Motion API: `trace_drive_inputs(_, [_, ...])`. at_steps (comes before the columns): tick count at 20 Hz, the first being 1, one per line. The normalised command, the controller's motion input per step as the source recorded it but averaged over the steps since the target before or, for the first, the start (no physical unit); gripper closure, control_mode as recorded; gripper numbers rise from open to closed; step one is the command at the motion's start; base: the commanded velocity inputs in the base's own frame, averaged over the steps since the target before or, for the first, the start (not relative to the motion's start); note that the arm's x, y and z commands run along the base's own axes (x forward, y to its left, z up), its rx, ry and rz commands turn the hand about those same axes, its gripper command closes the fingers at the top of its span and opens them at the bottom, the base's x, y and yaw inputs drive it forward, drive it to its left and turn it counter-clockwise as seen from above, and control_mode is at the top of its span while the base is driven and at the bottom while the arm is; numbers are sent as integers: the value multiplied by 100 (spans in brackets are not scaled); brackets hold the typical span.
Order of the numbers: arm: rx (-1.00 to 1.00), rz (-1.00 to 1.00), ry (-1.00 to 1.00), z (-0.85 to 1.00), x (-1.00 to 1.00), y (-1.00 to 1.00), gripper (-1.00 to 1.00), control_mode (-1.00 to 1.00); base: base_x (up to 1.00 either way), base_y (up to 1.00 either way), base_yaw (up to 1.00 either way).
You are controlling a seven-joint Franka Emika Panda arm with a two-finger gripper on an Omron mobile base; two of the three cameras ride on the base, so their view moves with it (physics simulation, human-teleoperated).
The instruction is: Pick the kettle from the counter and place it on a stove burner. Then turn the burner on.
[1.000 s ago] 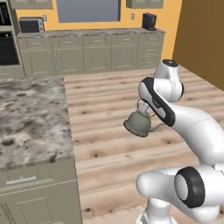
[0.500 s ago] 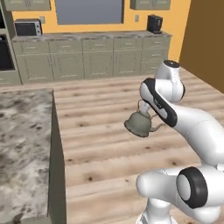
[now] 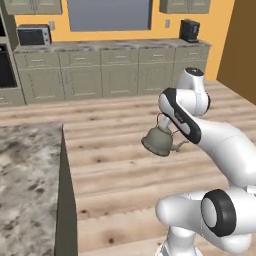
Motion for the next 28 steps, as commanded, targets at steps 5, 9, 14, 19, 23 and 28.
trace_drive_inputs(5, [0, 0, 0, 0, 0, 0, 100, 100, 100, -19, 0])
trace_drive_inputs(9, [0, 0, 0, 0, 0, 0, 100, 100, 100, -20, 0])
trace_drive_inputs(14, [0, 0, 0, 0, 0, 0, 100, 100, 100, -20, 1])
trace_drive_inputs(19, [0, 0, 0, 0, 0, 0, 100, 100, 100, -20, 6])
trace_drive_inputs(23, [0, 0, 0, 0, 0, 0, 100, 100, 100, -16, 11])
trace_drive_inputs(28, [0, 0, 0, 0, 0, 0, 100, 100, 100, -27, 18])
